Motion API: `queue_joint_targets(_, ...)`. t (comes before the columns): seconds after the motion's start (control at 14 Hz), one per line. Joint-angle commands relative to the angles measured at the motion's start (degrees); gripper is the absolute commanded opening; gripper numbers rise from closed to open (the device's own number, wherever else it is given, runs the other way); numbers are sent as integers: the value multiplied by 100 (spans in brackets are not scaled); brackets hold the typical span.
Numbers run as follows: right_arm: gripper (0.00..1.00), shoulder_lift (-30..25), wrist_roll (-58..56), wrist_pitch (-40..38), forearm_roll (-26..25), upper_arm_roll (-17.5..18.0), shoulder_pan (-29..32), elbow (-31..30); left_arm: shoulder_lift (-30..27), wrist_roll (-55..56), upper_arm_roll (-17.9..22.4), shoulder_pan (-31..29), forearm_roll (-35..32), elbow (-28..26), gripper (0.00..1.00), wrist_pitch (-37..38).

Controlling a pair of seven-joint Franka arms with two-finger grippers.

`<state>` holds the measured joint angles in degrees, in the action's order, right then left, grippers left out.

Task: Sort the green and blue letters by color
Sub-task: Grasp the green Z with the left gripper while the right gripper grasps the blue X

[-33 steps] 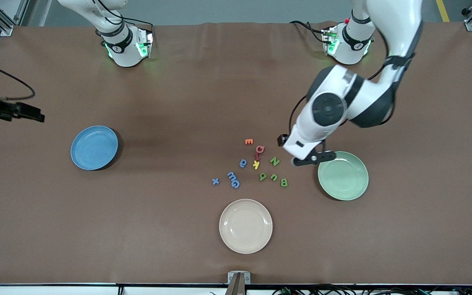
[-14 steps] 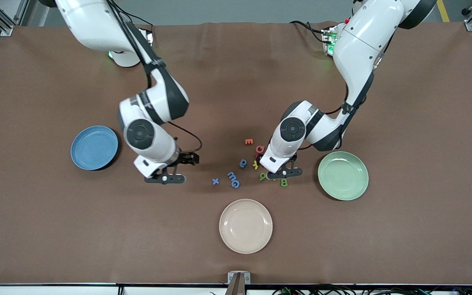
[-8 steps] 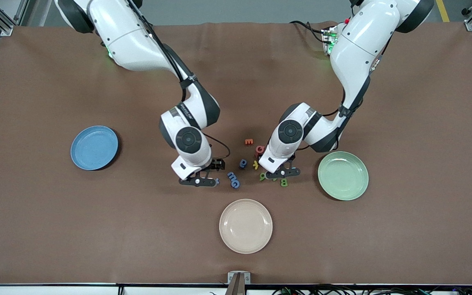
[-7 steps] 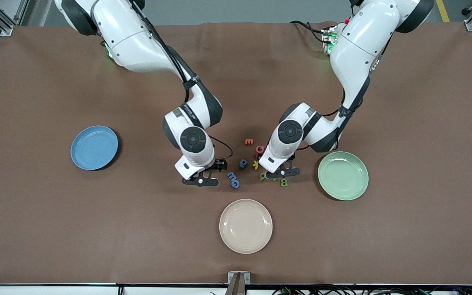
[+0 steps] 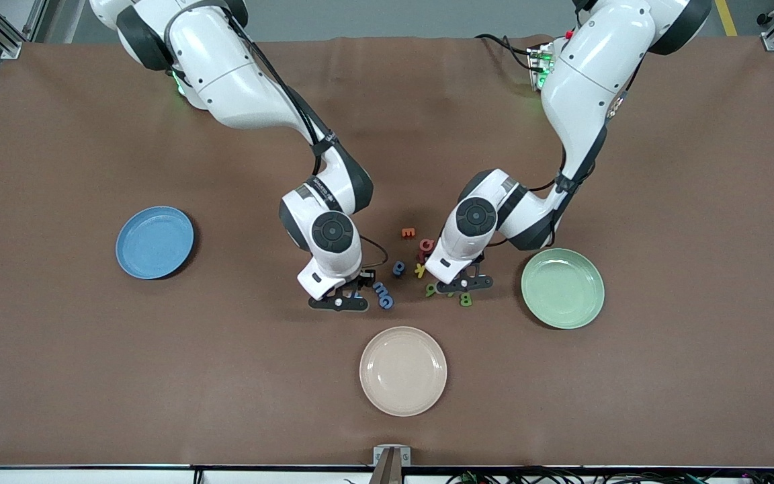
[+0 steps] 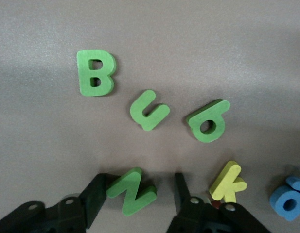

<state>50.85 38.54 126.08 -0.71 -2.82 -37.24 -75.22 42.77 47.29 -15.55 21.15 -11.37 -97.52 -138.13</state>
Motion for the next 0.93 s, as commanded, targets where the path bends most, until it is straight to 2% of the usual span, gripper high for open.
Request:
queue_joint_targets(0.0, 62, 223, 136, 258, -105, 19, 33, 192, 4, 79, -1, 12, -111, -65, 54, -74)
queue_joint_targets(0.57, 62, 381, 224, 497, -96, 19, 33, 271, -75, 97, -18, -93, -102, -56, 32, -4)
queue_joint_targets(0.86, 52, 399, 224, 523, -96, 19, 33, 271, -417, 35, -36, -330, -94, -47, 30, 294)
